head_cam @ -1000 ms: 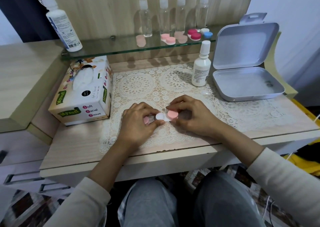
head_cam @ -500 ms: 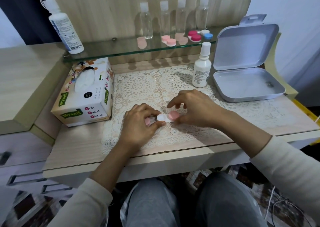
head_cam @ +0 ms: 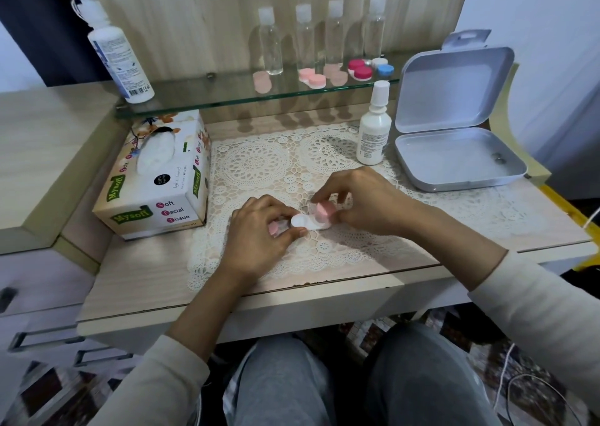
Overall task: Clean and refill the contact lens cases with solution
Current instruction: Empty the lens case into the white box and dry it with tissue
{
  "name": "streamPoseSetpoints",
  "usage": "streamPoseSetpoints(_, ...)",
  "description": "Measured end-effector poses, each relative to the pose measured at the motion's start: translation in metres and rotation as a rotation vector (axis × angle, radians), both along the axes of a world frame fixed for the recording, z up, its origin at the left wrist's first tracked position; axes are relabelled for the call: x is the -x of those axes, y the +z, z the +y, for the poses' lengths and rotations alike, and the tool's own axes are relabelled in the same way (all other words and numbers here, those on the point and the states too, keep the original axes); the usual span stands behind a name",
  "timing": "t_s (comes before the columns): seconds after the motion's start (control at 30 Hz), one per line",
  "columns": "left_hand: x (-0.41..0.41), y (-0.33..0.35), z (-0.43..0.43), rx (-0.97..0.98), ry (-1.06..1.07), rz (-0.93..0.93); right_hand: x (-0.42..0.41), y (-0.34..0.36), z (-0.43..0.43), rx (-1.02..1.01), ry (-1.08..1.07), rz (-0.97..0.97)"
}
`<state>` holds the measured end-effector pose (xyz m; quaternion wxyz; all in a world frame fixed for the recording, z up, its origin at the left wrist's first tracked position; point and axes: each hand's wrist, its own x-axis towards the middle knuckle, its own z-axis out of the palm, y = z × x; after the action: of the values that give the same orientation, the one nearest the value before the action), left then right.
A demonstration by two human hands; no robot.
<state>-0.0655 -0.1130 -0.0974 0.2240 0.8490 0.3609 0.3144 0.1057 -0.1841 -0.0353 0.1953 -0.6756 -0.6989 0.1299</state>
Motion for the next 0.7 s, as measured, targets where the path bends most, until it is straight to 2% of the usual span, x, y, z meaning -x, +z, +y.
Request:
streamPoseSetpoints(0.23, 0.000, 0.002, -0.001, 0.014, -0.005, 0.006, -0.014, -0.010, -0.009, -0.005, -0.148, -0.070)
streamPoseSetpoints(0.7, 0.001, 0.005, -0.004, 0.017, -0.003, 0.048, 0.004, -0.027, -0.008, -0.063, -0.087, -0.120)
